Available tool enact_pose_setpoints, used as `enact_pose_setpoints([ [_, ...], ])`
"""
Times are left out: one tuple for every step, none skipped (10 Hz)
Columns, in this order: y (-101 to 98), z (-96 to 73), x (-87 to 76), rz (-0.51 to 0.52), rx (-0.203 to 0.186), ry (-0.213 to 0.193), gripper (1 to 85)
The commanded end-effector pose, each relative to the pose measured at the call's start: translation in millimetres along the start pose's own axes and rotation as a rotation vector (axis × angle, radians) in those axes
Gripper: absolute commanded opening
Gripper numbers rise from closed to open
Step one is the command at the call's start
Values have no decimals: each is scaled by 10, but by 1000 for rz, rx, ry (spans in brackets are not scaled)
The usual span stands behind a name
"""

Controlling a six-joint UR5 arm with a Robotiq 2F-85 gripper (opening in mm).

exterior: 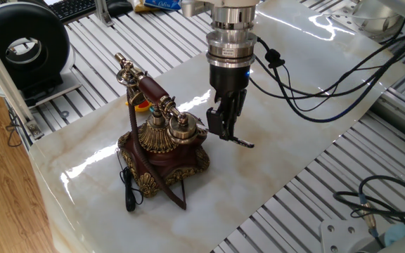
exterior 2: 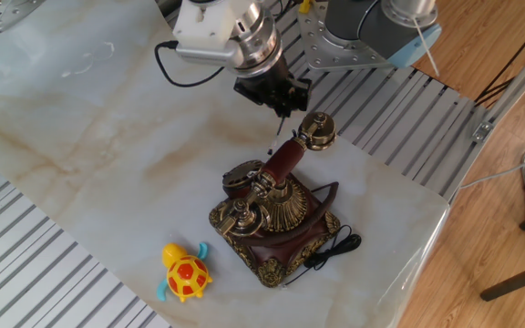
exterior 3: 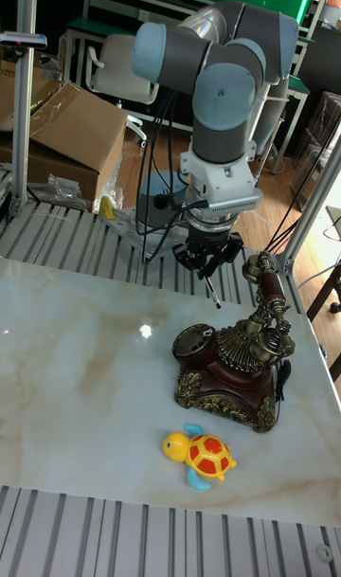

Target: Dial a number on an old rotary phone

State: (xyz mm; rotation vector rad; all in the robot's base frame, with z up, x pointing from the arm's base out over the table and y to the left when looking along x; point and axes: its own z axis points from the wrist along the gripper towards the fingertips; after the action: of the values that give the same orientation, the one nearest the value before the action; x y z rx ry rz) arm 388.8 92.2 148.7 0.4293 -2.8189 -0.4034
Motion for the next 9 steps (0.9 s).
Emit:
enact_pose_setpoints([
  [-34,-29,25,9,5,14,13],
  [-125,-29,37,-13,36,20,13],
  [-240,-33,37,-40,79,25,13],
  [-261,-36,24,-50,86,19,13],
  [-271,-43,1,-53,92,5,13],
  [-282,-44,-37,-70,97,-8,13],
  [-287,-45,-65,-74,99,-19,13],
  [-301,-48,-114,-72,105,-38,13],
  [-276,-48,-152,-48,95,-54,13],
])
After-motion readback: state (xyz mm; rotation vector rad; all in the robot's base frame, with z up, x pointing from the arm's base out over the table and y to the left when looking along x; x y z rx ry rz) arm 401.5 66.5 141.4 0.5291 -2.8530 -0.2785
